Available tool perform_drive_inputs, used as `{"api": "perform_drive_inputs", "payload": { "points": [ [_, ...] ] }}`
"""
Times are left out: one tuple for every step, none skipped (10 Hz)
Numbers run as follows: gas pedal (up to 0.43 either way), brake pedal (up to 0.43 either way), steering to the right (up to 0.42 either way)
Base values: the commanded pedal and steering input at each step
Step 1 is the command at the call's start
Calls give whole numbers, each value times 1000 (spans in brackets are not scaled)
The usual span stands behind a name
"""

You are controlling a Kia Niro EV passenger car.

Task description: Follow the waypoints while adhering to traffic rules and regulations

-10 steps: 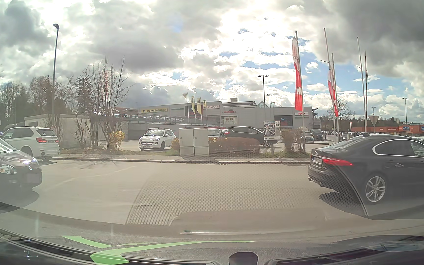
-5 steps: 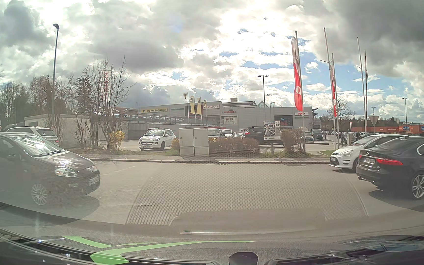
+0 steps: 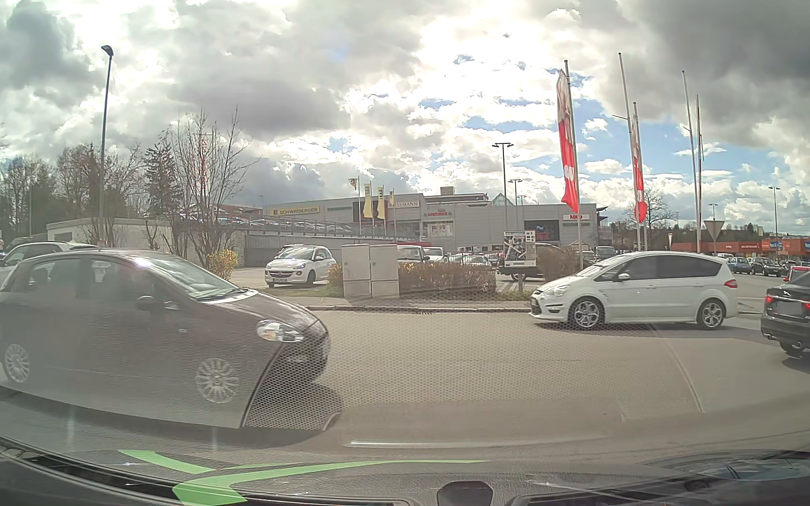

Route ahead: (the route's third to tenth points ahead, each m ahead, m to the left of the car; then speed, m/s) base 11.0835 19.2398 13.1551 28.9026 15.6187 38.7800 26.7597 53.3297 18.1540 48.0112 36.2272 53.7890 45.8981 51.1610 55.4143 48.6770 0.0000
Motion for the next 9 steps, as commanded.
{"api": "perform_drive_inputs", "payload": {
  "points": [
    [0, 311, 10],
    [0, 311, 10],
    [0, 311, 10],
    [0, 311, 10],
    [0, 311, 10],
    [0, 311, 10],
    [0, 311, 10],
    [0, 311, 10],
    [0, 311, 10]
  ]
}}
